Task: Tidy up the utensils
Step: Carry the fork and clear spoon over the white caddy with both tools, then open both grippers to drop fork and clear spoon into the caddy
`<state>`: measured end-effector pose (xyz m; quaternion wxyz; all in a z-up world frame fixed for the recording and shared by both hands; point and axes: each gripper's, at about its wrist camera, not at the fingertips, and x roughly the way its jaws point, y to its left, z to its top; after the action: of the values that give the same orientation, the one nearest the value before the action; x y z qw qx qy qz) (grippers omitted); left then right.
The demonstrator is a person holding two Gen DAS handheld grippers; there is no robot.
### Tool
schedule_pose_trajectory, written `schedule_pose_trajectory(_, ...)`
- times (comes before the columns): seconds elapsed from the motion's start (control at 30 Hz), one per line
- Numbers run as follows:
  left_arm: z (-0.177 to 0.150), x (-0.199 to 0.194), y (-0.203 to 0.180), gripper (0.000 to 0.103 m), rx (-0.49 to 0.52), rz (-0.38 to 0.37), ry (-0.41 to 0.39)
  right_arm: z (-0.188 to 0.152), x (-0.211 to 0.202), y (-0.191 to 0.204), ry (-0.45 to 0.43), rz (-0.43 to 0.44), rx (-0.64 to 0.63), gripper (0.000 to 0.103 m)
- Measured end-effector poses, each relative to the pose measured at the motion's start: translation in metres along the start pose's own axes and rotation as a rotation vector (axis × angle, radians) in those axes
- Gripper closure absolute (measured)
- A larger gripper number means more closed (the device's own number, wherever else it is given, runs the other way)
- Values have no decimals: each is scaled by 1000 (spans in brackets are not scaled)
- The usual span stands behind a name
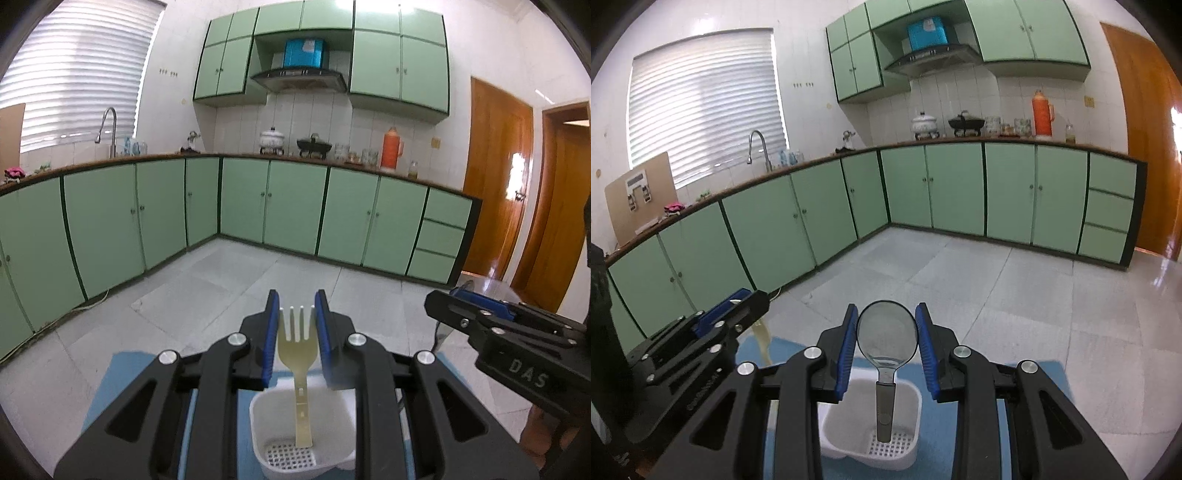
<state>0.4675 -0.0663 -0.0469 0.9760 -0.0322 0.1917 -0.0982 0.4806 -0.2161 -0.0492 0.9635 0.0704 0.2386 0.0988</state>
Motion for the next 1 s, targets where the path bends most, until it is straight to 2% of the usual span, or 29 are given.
schedule_pose_trajectory(0.3, -28, 16, 12, 84, 14, 7, 75, -29, 14, -9, 74, 31, 30, 72)
schedule_pose_trajectory(0.47, -35, 16, 15, 84, 20, 4, 97, -34, 14, -13, 93, 42, 36, 71)
schedule_pose_trajectory(0.57, -39, 14, 18, 83, 17, 5, 105, -35, 11, -17, 92, 53, 48, 67)
schedule_pose_trajectory(0.6, -39, 12, 17, 81, 16, 4, 106, -36, 8, -18, 88, 58, 55, 63)
schedule_pose_trajectory(0.7, -40, 3, 23, 64, 4, 7, 97, -38, -1, -22, 76, 63, 70, 60)
schedule_pose_trajectory(0.77, -40, -3, 24, 60, -3, 8, 92, -39, -8, -24, 69, 63, 77, 59)
schedule_pose_trajectory(0.93, -46, -31, 33, 27, -27, 22, 64, -51, -34, -30, 53, 24, 75, 42)
schedule_pose_trajectory(1.0, -49, -47, 39, 22, -43, 31, 59, -56, -44, -34, 50, 18, 82, 35)
